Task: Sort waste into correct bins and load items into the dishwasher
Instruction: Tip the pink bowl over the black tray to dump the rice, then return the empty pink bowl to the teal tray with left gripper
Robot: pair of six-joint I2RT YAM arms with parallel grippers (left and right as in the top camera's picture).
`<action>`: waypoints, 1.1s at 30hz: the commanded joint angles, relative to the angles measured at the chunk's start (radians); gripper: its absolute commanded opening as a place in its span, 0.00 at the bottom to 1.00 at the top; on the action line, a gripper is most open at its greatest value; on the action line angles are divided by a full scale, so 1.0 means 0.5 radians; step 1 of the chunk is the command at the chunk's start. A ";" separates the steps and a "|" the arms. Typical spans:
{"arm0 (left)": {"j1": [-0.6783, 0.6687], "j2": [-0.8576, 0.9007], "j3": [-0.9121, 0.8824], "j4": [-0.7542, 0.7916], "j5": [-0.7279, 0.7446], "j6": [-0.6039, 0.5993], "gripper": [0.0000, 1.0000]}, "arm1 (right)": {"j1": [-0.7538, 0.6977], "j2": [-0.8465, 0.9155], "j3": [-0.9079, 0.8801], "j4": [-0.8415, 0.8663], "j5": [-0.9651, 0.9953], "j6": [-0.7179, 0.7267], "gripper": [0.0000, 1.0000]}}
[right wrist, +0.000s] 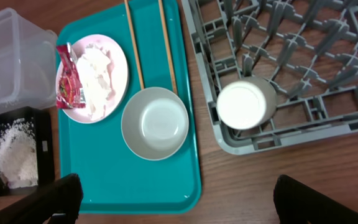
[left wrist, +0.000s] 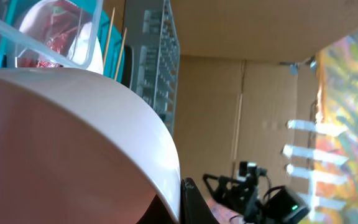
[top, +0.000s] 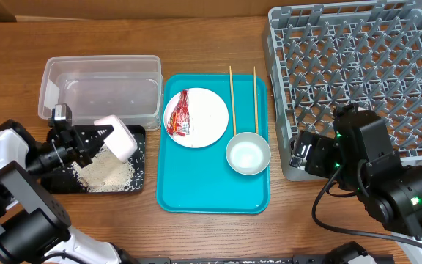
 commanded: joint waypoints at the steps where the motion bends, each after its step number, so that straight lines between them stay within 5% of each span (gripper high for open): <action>1: -0.086 -0.047 0.033 0.024 -0.104 0.256 0.04 | -0.007 -0.007 0.026 0.009 0.036 0.001 1.00; 10: -0.345 -0.153 0.040 0.023 -0.457 0.271 0.04 | -0.007 -0.007 0.026 0.034 0.036 0.001 1.00; 17: -0.661 -0.459 0.040 0.648 -1.135 -1.071 0.04 | -0.007 -0.007 0.026 0.042 0.036 0.001 1.00; 22: -1.275 -0.752 0.040 0.871 -1.677 -1.773 0.04 | -0.007 -0.007 0.026 0.057 0.036 0.001 1.00; 28: -2.118 -0.707 0.011 1.015 -2.576 -2.480 0.05 | -0.007 -0.007 0.026 0.060 0.036 0.001 1.00; 33: -2.571 -0.499 -0.007 1.138 -2.828 -2.815 0.04 | -0.007 -0.007 0.026 0.059 0.035 0.001 1.00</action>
